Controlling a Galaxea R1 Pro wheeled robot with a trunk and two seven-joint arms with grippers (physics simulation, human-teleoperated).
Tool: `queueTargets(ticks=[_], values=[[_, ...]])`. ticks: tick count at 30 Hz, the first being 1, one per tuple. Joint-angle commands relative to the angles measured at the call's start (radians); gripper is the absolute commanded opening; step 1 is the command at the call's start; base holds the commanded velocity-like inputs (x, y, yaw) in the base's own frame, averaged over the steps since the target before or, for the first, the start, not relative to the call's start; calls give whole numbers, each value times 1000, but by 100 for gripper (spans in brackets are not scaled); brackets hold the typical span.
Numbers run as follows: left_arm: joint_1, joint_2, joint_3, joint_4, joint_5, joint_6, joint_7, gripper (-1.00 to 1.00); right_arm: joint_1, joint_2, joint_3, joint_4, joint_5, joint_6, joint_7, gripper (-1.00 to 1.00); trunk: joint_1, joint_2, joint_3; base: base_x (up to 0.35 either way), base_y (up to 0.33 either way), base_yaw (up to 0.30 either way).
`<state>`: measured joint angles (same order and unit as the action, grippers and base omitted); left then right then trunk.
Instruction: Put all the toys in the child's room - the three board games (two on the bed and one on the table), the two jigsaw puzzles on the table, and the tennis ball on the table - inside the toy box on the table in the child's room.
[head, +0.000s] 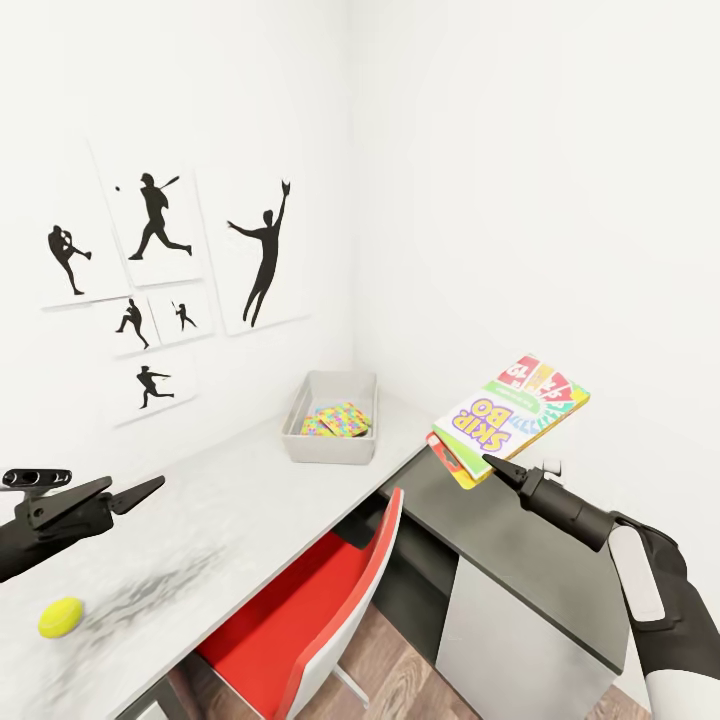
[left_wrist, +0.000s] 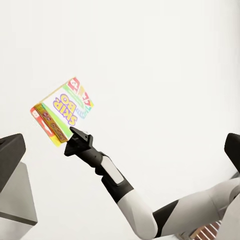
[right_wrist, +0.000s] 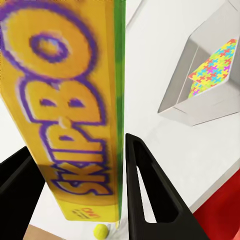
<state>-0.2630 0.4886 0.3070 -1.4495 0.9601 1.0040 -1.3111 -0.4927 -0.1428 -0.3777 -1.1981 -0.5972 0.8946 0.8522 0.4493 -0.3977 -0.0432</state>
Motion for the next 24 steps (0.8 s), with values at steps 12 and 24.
queueTargets(ticks=[12, 24], values=[[-1, 0, -2, 0, 3, 9, 0, 100, -1, 0, -1, 0, 0, 4, 4, -100, 1, -2, -2, 0, 0, 0], [-1, -1, 7, 0, 3, 5, 0, 100, -1, 1, 0, -2, 1, 4, 1, -100, 1, -2, -2, 117, 0, 0]])
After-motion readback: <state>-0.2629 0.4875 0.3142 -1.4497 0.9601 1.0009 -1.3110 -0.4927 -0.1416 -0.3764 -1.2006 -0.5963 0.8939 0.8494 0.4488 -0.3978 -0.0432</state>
